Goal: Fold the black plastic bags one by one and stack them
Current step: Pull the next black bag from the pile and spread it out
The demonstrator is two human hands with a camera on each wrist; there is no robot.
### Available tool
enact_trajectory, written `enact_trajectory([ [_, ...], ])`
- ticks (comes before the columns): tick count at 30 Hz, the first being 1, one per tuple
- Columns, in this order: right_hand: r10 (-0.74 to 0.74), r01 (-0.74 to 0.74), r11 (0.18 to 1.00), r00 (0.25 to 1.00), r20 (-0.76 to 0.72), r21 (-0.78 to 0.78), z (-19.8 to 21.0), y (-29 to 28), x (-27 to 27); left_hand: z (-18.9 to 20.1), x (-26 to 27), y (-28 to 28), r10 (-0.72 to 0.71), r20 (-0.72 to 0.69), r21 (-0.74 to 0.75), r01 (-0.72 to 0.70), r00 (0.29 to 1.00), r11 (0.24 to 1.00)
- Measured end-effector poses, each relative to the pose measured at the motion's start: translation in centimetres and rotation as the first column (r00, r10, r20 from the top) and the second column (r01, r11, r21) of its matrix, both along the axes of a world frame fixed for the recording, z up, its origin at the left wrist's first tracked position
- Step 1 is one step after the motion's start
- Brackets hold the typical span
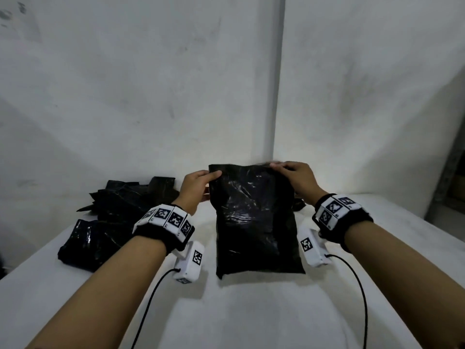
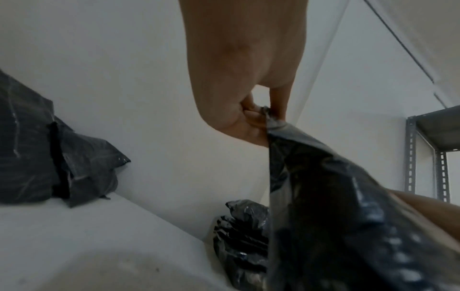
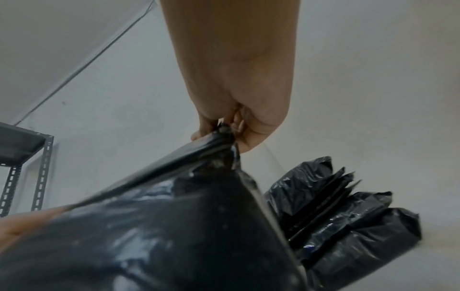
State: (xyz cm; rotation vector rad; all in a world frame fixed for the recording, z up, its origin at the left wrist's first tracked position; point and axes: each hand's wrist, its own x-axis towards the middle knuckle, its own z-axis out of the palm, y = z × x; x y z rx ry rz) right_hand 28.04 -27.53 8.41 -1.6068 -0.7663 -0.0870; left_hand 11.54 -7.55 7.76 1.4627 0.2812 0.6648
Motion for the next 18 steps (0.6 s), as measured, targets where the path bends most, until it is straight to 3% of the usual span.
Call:
enact_trajectory([
  [4,0.023,-0.028,0.999,0.988,-0.150,-0.030,-0.6,-2.5,-0.7,-1.0,0.9,-1.7,0.074,-0.086,0.018,-0.073,0.994,0.997],
  [7,0.019,-0.030,0.998,0.983,-0.183,-0.057,-0.5,-3.7,-1.1,-1.6,1.8,-1.7,0.169,-0.075,0.099,-0.161,0.983,0.982],
  [10,0.025,-0.013,0.998,0.976,-0.217,0.056,0.3,-3.8,-1.7,-1.5,2.4,-2.3,0.370,-0.052,0.287,-0.341,0.928,0.895],
  [11,0.051,-0.024,0.993,0.966,-0.252,0.111,0.8,-3.6,-2.0,-1.1,2.3,-2.8,0.356,-0.024,0.290,-0.334,0.934,0.897],
  [13,0.124,-0.060,0.978,0.936,-0.330,0.198,1.6,-3.0,-2.7,-0.4,1.9,-4.4,0.130,-0.038,0.287,-0.114,0.991,0.951],
  [15,0.168,-0.101,0.973,0.926,-0.338,0.208,2.0,-2.0,-3.4,-0.1,1.5,-6.2,-0.116,-0.189,0.320,0.173,0.975,0.931],
  [18,0.210,-0.172,0.972,0.943,-0.257,0.162,2.3,-0.5,-5.1,-0.5,2.2,-7.8,-0.244,-0.292,0.311,0.333,0.925,0.890],
])
